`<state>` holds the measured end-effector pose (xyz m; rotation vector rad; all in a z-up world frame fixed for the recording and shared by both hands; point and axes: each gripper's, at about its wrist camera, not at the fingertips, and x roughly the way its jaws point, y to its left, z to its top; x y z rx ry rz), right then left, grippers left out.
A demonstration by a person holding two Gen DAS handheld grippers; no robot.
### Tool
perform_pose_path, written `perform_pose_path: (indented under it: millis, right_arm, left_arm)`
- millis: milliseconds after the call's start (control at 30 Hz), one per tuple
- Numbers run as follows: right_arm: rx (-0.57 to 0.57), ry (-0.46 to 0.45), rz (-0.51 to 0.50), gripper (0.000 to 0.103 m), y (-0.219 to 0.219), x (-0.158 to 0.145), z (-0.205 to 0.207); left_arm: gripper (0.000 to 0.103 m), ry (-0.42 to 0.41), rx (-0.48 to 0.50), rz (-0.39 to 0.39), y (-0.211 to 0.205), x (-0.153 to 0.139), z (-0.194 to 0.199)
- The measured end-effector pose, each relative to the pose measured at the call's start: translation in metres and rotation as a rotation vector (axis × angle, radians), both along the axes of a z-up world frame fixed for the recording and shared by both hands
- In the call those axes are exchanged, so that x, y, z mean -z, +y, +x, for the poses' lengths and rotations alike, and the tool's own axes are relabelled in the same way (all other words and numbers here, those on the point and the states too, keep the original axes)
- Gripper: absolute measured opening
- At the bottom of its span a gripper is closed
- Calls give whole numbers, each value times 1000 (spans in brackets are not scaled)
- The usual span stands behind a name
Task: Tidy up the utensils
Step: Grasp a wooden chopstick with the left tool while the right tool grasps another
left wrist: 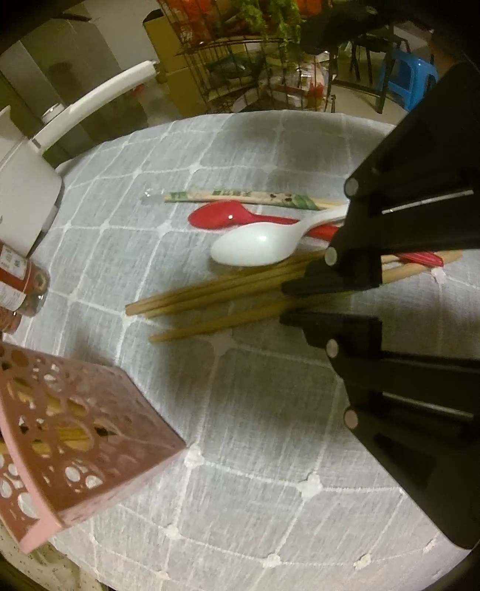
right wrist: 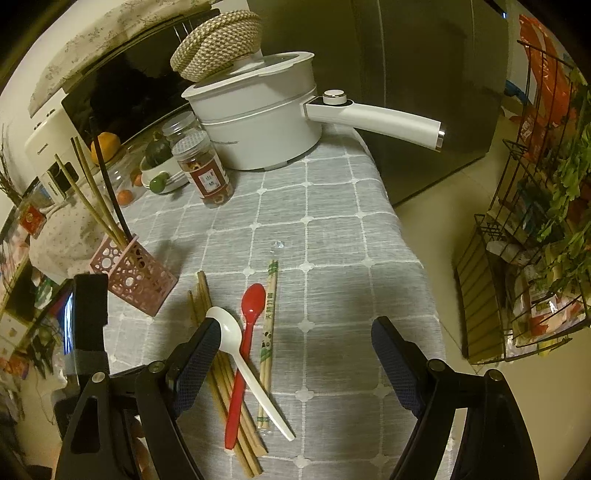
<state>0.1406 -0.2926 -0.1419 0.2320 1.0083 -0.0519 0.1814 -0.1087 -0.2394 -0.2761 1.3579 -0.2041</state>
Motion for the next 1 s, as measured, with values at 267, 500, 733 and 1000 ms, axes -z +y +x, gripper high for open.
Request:
perform_pose_path:
  millis: [267,500,733,1000]
  right_arm:
    - [6,21,-3,85,-2,7,1]
    - [-15,54,57,85,10,20,14]
    - [-123,89,208,42,45,35,34]
    - [-220,164,224,19,92,64,58]
  left_arm:
    - [8,-28,103,43,10,-1,-5]
    - [7,-16,163,78,57,-5,-18]
    - [7,-30,209,47,92,-19,-36]
    - [7,-88,266,-4,97,-39,-49]
